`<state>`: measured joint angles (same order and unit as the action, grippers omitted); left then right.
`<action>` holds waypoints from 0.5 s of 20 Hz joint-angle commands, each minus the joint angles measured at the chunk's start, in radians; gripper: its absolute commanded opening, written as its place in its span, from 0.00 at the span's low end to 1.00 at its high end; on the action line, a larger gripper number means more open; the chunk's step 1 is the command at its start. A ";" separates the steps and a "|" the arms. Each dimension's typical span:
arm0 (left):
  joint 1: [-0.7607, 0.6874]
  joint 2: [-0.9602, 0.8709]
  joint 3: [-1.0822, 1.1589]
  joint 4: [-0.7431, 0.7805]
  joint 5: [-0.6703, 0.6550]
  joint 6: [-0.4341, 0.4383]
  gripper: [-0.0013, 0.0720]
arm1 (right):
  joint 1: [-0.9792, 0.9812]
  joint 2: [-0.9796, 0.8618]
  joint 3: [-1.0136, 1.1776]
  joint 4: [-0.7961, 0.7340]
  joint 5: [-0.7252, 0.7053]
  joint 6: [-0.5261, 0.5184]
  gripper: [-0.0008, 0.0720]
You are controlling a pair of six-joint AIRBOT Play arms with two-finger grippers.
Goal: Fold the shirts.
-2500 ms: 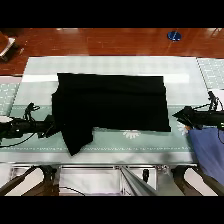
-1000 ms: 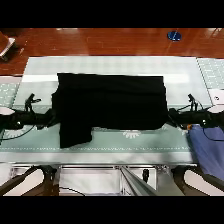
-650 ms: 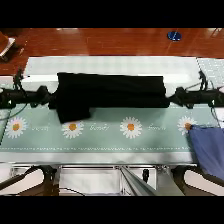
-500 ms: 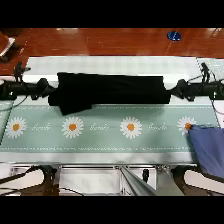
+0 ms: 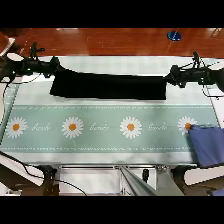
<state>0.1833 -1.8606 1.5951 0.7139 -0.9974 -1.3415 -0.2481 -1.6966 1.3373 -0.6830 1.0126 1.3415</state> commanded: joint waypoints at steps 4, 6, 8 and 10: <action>0.003 -0.081 0.090 0.004 -0.086 -0.014 0.71 | -0.001 -0.074 0.048 0.026 -0.052 0.008 0.57; 0.055 -0.076 0.141 0.069 -0.187 -0.036 0.71 | -0.047 -0.066 0.066 0.011 0.002 0.022 0.57; 0.128 -0.044 0.150 0.268 -0.258 -0.238 0.71 | -0.113 -0.047 0.066 -0.053 0.064 0.050 0.57; 0.174 0.013 0.107 0.361 -0.274 -0.223 0.71 | -0.151 -0.044 0.060 -0.169 0.105 0.118 0.57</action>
<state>0.2928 -1.8946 1.7168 0.9009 -1.1934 -1.4864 -0.3431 -1.7473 1.3960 -0.7303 1.0489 1.3891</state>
